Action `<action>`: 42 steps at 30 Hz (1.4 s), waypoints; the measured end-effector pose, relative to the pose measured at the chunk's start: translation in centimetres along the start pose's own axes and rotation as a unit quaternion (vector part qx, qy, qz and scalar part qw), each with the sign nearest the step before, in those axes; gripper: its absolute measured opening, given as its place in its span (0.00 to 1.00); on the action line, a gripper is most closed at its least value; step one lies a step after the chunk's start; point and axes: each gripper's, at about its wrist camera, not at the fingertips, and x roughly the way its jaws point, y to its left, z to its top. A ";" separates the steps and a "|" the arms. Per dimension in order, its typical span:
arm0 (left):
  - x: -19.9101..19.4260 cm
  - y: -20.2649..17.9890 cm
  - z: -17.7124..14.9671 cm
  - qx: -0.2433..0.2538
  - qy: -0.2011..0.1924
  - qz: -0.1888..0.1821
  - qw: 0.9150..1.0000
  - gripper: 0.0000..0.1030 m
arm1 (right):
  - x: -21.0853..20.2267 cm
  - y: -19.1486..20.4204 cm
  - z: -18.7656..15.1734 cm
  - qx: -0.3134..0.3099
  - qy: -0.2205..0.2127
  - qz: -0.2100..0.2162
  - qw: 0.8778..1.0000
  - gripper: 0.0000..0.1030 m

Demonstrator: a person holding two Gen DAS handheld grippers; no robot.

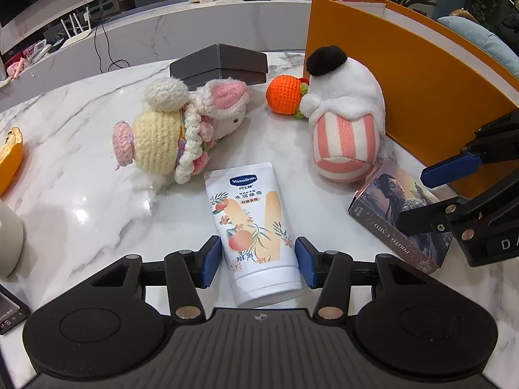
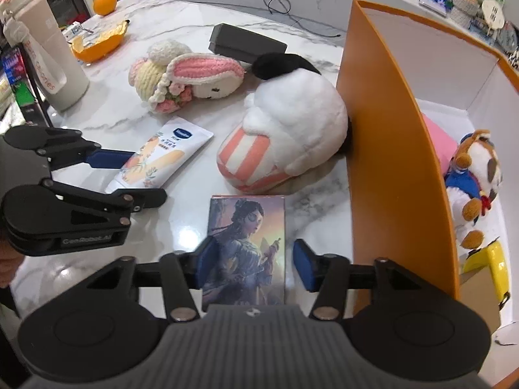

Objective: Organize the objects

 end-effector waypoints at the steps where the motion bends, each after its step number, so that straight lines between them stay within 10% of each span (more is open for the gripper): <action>1: 0.0 0.0 0.0 0.000 0.000 0.001 1.000 0.56 | 0.0 0.1 0.0 0.001 0.000 0.002 1.000 0.54; 17: -0.5 0.2 -0.6 -0.006 0.000 0.001 1.000 0.56 | 1.7 1.7 0.1 -0.010 0.016 -0.014 1.000 0.57; 42: -7.6 -2.1 5.7 0.025 -0.101 -0.026 0.994 0.52 | -12.0 -7.8 0.6 0.155 -0.185 0.048 0.969 0.57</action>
